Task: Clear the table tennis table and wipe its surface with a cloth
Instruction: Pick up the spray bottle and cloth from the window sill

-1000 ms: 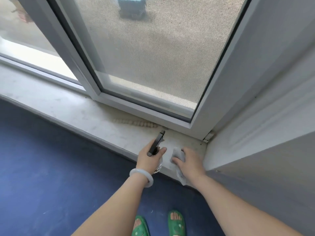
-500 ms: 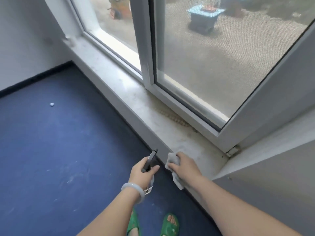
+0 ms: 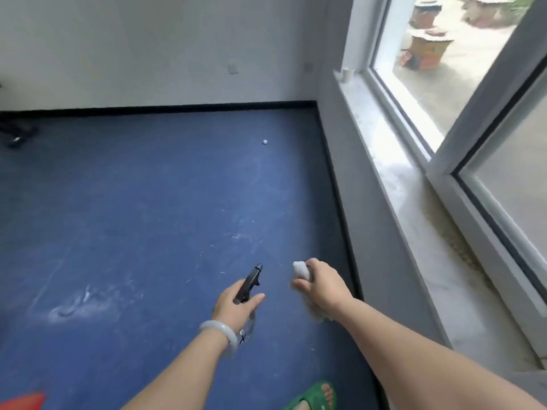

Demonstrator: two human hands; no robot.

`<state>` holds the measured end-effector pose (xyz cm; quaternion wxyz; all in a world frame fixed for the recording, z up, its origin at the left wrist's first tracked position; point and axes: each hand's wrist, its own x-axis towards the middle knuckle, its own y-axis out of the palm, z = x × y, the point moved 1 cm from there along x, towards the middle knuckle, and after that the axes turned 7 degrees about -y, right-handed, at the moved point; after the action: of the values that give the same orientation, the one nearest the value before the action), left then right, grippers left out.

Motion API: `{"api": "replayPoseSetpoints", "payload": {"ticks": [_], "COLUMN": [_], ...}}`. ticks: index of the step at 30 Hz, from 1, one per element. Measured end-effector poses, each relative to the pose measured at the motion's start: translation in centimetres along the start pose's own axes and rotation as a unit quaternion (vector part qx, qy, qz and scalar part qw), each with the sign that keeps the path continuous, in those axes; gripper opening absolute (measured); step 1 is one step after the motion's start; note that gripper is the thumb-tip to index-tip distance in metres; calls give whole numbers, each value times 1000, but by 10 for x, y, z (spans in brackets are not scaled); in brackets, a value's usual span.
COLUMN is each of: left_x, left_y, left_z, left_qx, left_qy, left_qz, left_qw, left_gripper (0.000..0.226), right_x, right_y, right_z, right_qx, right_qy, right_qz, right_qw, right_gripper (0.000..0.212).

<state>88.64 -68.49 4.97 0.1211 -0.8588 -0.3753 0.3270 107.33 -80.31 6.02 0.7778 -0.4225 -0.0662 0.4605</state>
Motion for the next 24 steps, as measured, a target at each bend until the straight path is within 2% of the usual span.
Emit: {"api": "replayPoseSetpoints", "payload": {"ticks": [8,14,19,24], "left_x": [-112,-204,-280,-365], "left_y": [-132,-183,-208,-215], "left_z": [111,204,260,302], "left_qx": [-47,-113,-195,-264], "left_qy": [-49,-134,-206,-277], "left_qz": [-152,-251,-357,-470], "left_qw": [986,952,890,796], "left_gripper": [14,12,16,12], "right_x": [-57,-112,-140,-181], "right_y": [118,209,269,331], "right_z": [132,202,252,300], "right_qx": [-55,-81,-131,-148], "right_qy": [-140,-223,-291,-336], "right_qz": [96,198,275,367], "right_qw": [984,951,907,854], "right_gripper": [34,35,30,35]}}
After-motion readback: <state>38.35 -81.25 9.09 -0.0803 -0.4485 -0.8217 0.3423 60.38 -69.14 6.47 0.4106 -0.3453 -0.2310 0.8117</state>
